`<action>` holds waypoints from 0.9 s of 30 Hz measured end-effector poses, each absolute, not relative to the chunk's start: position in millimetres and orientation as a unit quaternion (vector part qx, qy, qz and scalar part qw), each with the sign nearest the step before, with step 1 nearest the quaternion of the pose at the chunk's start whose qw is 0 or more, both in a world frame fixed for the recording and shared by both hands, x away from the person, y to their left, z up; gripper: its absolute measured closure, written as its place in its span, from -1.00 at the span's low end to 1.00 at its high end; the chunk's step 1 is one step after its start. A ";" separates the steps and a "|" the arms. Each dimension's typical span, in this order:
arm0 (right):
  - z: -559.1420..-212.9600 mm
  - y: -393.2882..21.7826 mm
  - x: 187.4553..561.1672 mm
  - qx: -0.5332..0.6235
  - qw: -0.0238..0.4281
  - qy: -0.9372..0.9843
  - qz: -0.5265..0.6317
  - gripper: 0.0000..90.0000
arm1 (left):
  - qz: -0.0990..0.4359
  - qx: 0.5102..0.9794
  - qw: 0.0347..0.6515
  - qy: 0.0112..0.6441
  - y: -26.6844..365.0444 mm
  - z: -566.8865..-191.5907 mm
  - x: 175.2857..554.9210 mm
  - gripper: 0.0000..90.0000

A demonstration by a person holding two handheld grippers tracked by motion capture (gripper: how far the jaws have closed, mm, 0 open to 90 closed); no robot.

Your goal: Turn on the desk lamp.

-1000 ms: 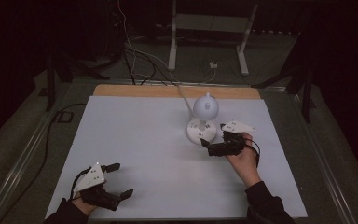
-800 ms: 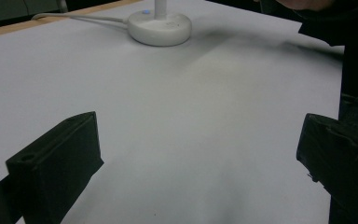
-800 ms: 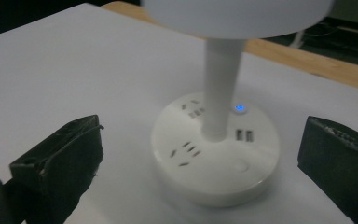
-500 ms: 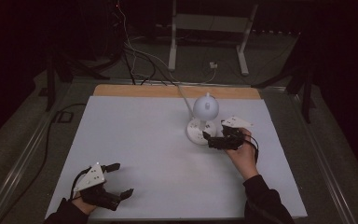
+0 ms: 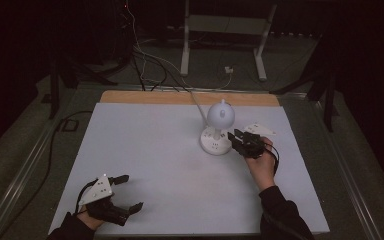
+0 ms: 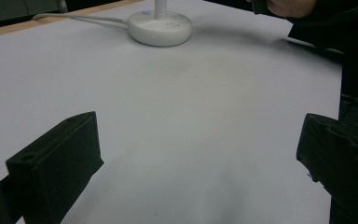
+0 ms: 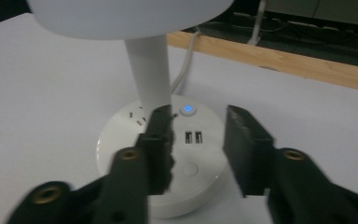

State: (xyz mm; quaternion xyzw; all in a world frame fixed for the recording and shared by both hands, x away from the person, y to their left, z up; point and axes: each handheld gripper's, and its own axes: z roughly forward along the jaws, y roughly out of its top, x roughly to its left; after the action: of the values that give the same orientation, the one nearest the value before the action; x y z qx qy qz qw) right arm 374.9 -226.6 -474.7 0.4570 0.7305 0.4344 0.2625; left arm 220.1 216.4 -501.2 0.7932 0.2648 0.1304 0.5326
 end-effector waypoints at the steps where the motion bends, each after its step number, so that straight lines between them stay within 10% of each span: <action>1: -474.7 -226.6 374.9 0.457 0.262 0.730 0.434 0.55 | 0.129 0.792 0.535 0.265 216.5 -501.2 220.3 -0.99; 7: -476.7 -225.0 376.7 0.463 0.273 0.734 0.415 0.92 | 0.129 0.792 0.534 0.265 216.3 -501.0 220.2 -0.99; 27: -494.0 -216.3 384.2 0.477 0.249 0.748 0.388 1.00 | 0.128 0.795 0.530 0.264 216.0 -501.6 220.0 -0.99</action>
State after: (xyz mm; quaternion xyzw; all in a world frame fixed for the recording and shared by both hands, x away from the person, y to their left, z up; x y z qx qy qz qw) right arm 384.2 -216.3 -494.0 0.4771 0.7481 0.3883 0.2491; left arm 220.0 216.0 -501.6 0.7955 0.2642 0.1276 0.5302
